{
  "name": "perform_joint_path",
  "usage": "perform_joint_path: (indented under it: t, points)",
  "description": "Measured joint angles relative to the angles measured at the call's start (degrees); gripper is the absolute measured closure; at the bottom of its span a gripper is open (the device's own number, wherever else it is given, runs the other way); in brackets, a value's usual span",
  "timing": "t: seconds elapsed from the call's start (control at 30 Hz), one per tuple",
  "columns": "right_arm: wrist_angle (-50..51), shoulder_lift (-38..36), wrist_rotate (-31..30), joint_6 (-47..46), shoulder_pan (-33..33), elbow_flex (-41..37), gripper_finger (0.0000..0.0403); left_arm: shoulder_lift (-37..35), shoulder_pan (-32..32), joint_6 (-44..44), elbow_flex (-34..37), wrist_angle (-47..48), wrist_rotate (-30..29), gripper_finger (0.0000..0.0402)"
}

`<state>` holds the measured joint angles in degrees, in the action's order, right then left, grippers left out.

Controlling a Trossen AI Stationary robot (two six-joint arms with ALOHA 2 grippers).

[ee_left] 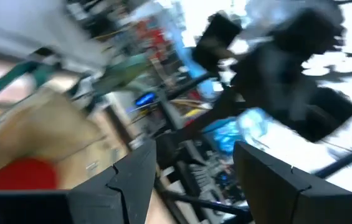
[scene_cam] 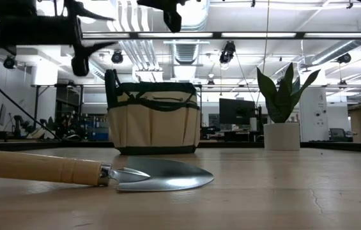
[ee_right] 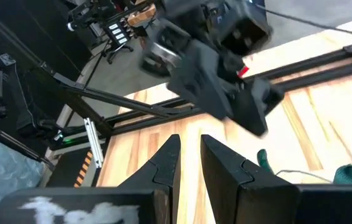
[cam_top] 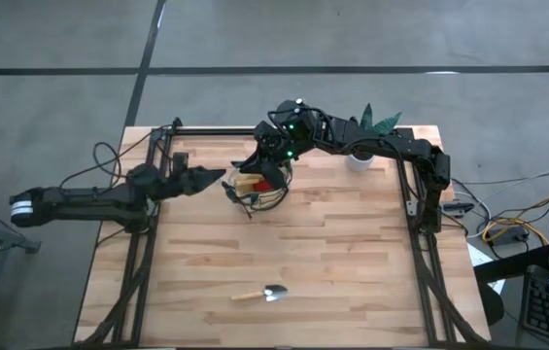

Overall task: Pick & Place Garden tools in Gardening bag
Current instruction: Put the trowel into the gardening bag

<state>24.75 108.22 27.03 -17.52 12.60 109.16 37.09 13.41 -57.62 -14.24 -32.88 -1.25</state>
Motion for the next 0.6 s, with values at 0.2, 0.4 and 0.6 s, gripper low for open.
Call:
perform_joint_path:
  t: [0.2,0.4,0.6]
  points:
    - [4.08,0.0,0.2,-0.5,-1.17,0.0,0.0346,-0.71,-0.58,3.8,-0.02,-3.11,10.41,0.0184]
    - [5.46,-0.08,0.16,-2.28,-3.5,0.02,0.0346,-0.49,-5.91,5.8,-0.02,0.85,14.94,0.0184]
    - [4.43,-0.81,-0.03,-4.92,-7.25,0.23,0.0346,0.64,-13.8,12.5,-5.45,17.42,15.16,0.0195]
